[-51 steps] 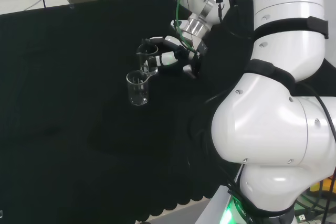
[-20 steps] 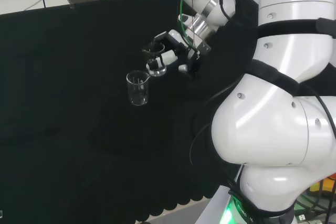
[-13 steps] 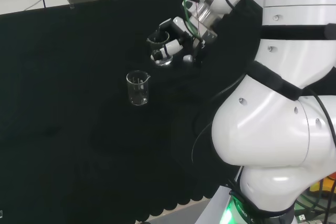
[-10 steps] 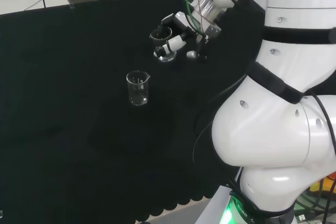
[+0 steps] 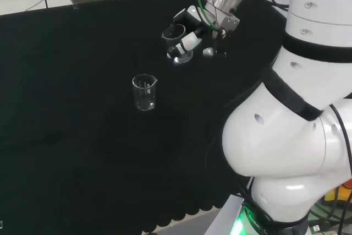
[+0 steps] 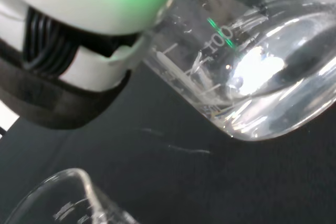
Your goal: Pick up the beaker on the right.
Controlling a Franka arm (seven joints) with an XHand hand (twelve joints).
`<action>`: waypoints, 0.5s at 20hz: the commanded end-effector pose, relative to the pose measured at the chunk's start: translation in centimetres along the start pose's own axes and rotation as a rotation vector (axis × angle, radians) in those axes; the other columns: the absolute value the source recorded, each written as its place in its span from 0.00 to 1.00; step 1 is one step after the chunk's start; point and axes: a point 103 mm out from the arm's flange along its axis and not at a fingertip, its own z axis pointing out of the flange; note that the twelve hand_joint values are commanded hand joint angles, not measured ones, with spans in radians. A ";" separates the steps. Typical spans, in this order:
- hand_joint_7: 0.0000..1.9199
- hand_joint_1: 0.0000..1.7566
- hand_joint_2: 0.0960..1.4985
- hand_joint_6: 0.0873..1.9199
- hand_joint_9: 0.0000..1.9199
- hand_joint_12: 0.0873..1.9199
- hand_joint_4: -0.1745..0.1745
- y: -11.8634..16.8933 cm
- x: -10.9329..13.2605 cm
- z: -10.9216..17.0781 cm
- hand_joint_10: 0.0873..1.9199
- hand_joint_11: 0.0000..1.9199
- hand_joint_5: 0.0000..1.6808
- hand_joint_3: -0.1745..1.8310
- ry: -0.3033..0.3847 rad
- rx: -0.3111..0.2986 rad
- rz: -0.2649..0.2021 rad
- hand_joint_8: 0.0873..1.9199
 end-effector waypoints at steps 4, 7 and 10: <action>0.72 0.68 0.26 0.47 0.81 0.44 0.00 -3.7 3.8 -1.3 0.43 0.71 0.74 0.61 -0.076 0.074 0.012 0.58; 0.72 0.68 0.26 0.47 0.81 0.43 0.00 -4.2 4.7 -1.3 0.43 0.72 0.74 0.61 -0.080 0.094 0.008 0.58; 0.72 0.68 0.26 0.47 0.81 0.43 0.00 -4.7 5.4 -1.4 0.43 0.72 0.74 0.61 -0.095 0.125 0.004 0.58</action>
